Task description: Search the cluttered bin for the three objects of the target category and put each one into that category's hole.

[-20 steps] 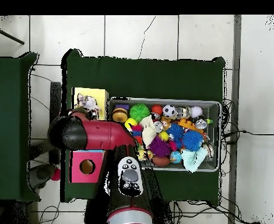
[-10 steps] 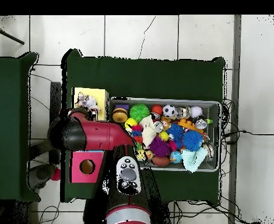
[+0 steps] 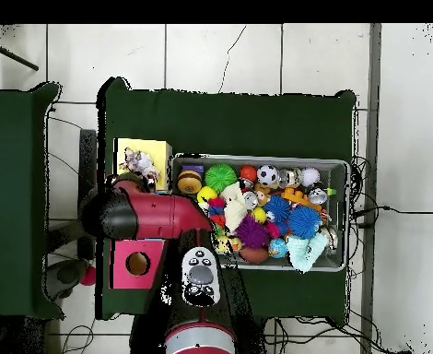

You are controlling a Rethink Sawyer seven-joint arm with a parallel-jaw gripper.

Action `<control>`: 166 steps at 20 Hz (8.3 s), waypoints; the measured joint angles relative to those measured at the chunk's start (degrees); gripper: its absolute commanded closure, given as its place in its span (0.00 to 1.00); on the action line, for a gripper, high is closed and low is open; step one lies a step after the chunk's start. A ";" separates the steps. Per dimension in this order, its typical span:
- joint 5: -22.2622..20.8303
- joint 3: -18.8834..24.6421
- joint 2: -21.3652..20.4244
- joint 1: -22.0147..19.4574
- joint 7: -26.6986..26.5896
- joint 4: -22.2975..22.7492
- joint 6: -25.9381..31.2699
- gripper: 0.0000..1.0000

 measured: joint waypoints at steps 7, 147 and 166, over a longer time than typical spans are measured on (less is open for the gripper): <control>-3.60 -0.36 0.74 0.09 0.00 -1.74 0.00 1.00; 6.73 -5.23 -0.39 1.58 0.02 -6.10 7.79 1.00; 10.99 -4.18 0.99 1.41 0.03 -2.83 7.78 1.00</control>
